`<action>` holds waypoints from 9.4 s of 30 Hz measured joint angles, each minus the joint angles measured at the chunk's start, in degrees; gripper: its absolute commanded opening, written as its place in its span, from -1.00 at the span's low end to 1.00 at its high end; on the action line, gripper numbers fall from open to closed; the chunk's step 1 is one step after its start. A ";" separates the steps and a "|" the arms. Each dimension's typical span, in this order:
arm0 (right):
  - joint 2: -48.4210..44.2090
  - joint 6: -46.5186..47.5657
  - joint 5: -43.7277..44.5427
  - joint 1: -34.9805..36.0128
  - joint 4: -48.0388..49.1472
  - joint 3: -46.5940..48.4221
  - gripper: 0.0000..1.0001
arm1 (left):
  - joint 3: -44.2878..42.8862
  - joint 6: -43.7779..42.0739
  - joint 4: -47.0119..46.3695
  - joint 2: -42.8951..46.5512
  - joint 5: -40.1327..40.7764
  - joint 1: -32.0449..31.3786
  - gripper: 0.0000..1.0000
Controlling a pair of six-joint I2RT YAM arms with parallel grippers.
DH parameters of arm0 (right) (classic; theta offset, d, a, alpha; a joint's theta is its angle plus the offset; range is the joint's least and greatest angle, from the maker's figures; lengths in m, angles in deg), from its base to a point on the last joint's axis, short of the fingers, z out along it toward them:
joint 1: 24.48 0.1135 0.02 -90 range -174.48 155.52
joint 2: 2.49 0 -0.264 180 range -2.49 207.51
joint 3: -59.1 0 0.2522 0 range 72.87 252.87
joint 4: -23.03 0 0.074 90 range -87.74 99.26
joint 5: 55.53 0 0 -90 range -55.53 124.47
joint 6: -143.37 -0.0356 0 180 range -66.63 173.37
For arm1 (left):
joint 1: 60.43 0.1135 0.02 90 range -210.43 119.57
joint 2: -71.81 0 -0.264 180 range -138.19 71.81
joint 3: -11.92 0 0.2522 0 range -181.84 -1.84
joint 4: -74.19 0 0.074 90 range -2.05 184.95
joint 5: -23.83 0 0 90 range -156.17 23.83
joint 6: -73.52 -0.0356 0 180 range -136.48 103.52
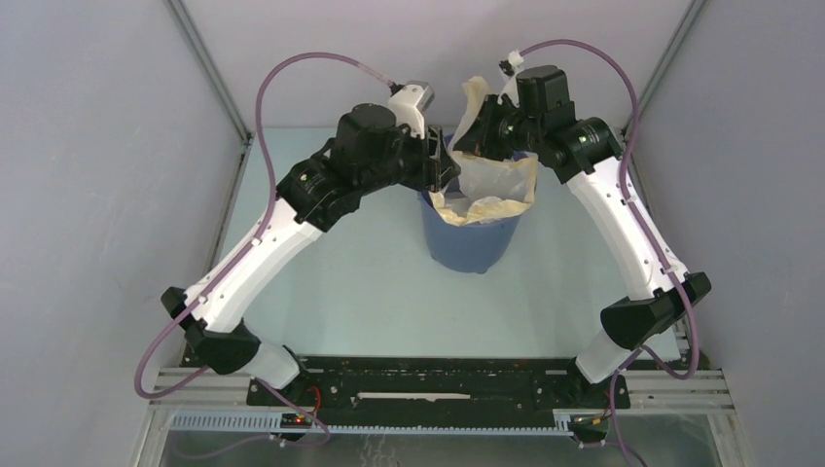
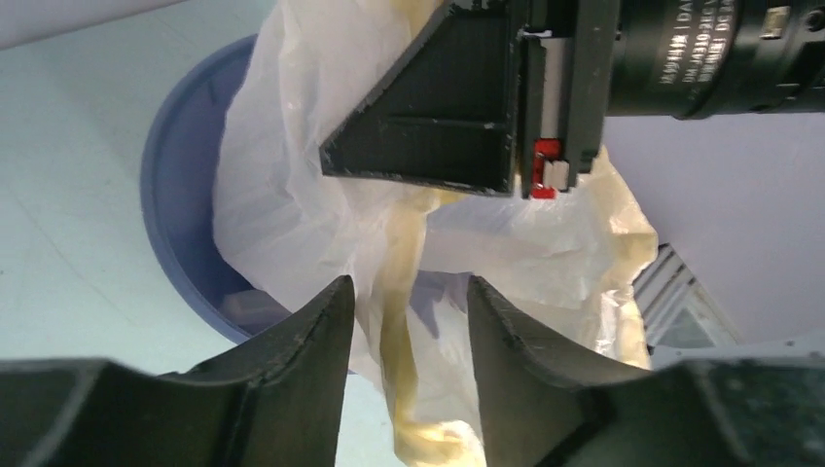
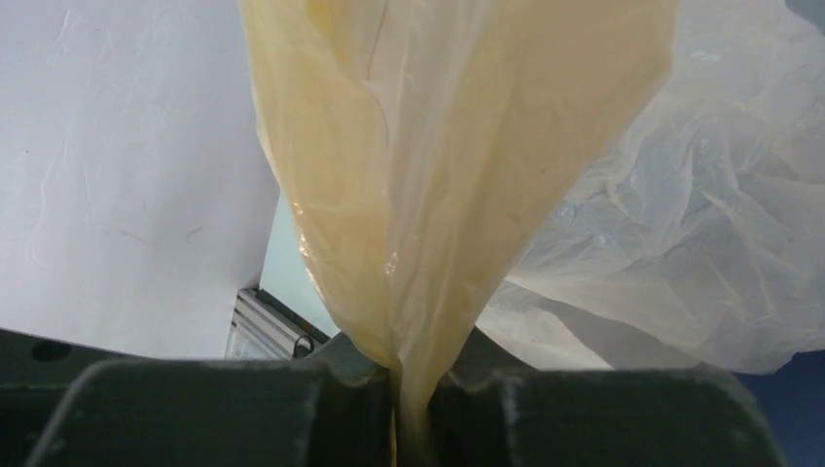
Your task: Put the trash bags into the trash bin
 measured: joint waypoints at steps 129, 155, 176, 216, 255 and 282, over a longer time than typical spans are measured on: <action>-5.22 -0.37 -34.60 -29.81 12.46 -15.45 0.01 | 27.63 28.59 -41.81 -6.10 -35.08 29.86 0.20; 4.50 -22.16 -42.47 -34.97 31.69 -24.55 -0.95 | 27.76 52.74 -71.04 -15.69 -41.55 32.63 0.83; 4.39 -22.16 -42.97 -35.06 31.54 -24.55 -0.97 | 25.83 41.31 -59.47 -14.12 -42.51 27.04 -0.36; 12.66 -17.59 -40.63 -36.37 23.80 -19.50 -0.93 | 23.32 61.88 -69.85 -25.16 -36.76 31.34 -0.85; -9.31 -9.31 -41.59 -43.67 10.29 -35.45 0.32 | 47.10 50.25 -52.06 -1.95 -36.59 32.98 0.40; -20.94 -4.90 -39.67 -41.53 9.46 -52.17 0.01 | 58.21 61.35 -64.63 -0.70 -37.03 29.83 -0.85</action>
